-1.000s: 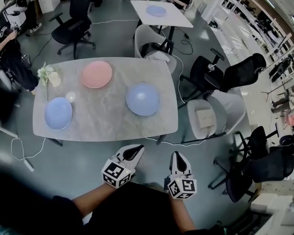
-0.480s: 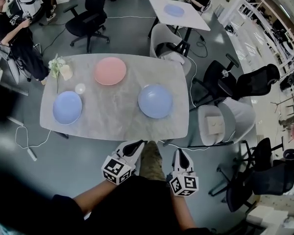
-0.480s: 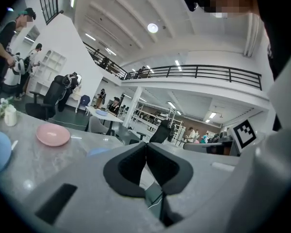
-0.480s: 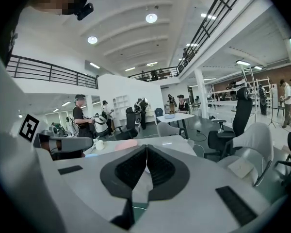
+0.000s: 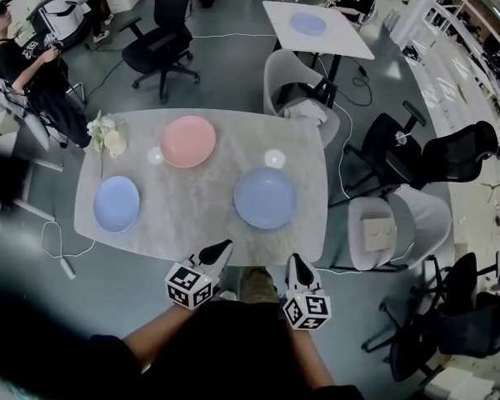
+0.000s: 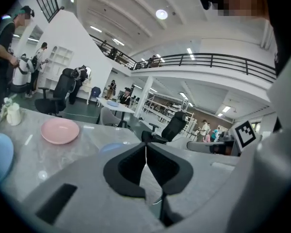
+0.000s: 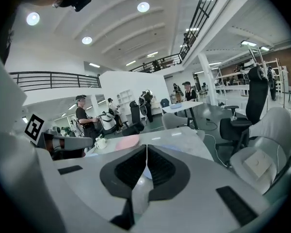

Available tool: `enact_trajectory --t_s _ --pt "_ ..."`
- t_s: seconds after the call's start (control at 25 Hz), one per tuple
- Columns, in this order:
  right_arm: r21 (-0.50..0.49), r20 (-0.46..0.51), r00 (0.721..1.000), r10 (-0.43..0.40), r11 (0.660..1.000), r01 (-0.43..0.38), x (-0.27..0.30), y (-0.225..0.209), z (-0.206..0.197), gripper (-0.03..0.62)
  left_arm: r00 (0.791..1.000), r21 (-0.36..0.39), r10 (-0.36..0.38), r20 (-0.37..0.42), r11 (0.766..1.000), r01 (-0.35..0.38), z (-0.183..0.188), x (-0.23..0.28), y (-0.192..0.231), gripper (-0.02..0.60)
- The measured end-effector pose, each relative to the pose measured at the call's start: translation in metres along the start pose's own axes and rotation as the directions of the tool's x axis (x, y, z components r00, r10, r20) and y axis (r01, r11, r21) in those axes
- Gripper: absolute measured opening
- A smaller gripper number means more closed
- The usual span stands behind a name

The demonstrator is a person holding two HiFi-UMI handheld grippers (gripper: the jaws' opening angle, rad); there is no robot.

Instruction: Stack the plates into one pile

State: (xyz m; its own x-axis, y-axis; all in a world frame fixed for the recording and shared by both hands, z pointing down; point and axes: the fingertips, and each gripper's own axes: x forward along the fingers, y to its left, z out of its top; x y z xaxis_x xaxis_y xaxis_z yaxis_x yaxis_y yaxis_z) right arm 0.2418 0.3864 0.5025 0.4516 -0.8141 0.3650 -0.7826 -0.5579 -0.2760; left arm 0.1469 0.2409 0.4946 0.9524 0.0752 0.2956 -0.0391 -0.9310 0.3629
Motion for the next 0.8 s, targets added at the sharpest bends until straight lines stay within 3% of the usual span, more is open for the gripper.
enact_trajectory --t_s 0.08,0.2,0.28,0.48,0.64,0.8 --pt "0.028 -0.025 1.000 0.017 0.999 -0.016 0.018 -0.020 0.003 0.014 0.999 0.019 0.049 -0.009 0.999 -0.049 0.006 0.018 0.018 0.017" --pt "0.064 -0.060 0.998 0.037 0.997 -0.033 0.052 -0.049 0.008 0.014 0.994 0.131 0.105 -0.035 0.986 -0.099 0.010 0.049 0.041 0.018" --pt "0.074 -0.093 0.995 0.035 0.997 -0.029 0.075 -0.071 0.006 0.014 0.990 0.145 0.122 -0.074 0.983 -0.110 0.002 0.070 0.054 0.018" --pt "0.073 -0.178 0.984 -0.001 0.997 0.014 0.121 -0.119 -0.006 0.014 0.958 0.029 0.169 -0.234 0.986 -0.167 -0.042 0.115 0.092 0.018" --pt "0.039 -0.253 0.968 0.009 0.999 0.001 0.164 -0.138 -0.023 0.014 0.915 0.025 0.197 -0.351 0.979 -0.202 -0.073 0.144 0.126 0.020" --pt "0.030 -0.347 0.935 0.065 0.998 -0.058 0.198 -0.155 -0.046 0.015 0.892 -0.067 0.228 -0.391 0.959 -0.274 -0.090 0.166 0.152 0.100"
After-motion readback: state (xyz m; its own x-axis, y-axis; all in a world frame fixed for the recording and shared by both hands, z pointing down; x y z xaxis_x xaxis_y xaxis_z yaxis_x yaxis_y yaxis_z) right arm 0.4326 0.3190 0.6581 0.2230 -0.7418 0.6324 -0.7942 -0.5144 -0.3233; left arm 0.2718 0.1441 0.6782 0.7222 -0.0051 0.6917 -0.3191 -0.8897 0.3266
